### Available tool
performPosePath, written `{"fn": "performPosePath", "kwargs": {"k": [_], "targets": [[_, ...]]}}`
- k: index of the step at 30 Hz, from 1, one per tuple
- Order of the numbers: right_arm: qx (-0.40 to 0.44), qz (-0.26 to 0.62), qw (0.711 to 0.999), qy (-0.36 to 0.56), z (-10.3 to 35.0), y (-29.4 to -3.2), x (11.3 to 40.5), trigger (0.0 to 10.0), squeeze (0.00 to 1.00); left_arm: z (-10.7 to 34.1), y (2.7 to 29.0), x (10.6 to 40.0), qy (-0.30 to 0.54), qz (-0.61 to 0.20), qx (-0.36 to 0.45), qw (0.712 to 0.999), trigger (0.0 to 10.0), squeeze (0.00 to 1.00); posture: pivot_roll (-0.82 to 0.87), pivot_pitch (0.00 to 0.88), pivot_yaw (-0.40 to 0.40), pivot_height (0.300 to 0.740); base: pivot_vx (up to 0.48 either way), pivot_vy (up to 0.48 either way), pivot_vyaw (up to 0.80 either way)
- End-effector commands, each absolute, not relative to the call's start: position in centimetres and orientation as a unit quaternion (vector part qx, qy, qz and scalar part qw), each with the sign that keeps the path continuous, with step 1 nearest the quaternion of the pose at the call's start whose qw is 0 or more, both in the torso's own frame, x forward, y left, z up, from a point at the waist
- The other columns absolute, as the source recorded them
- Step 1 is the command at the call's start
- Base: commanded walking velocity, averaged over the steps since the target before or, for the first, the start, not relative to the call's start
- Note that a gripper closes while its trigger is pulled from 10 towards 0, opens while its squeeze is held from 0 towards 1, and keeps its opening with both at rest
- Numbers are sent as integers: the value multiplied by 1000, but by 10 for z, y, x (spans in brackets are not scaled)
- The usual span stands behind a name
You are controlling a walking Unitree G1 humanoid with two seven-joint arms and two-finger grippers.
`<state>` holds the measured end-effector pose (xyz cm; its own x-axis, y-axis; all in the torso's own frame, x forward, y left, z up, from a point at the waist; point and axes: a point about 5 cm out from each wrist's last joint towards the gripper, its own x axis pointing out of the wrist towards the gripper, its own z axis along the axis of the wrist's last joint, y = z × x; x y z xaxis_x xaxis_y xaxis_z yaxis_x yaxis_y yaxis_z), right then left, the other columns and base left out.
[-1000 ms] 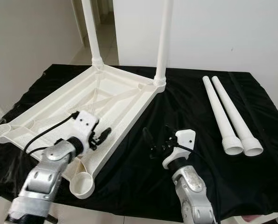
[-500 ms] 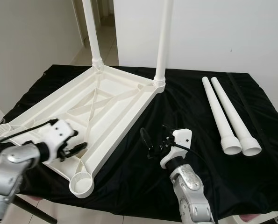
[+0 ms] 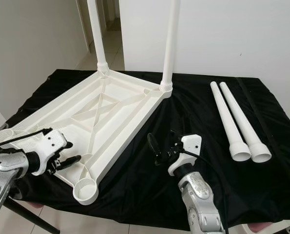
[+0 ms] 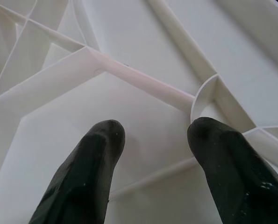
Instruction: Building children table
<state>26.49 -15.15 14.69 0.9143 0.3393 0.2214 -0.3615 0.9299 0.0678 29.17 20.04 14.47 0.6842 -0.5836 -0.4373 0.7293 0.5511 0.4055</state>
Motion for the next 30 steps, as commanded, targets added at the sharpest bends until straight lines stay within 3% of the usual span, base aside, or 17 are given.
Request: {"fn": "performPosePath", "kwargs": {"k": [1,14,30], "targets": [[52,178,977,-104,147,-152,266,10000,0,137,198,290,146,-395,290,859,10000,0,-8,32,55,740,0,0,0],[50,174,978,-104,146,-154,265,10000,0,141,225,282,175,-427,278,842,10000,0,-2,35,59,740,0,0,0],[44,175,978,-103,147,-157,265,10000,0,134,230,276,197,-445,289,825,10000,0,-8,32,52,740,0,0,0]]}}
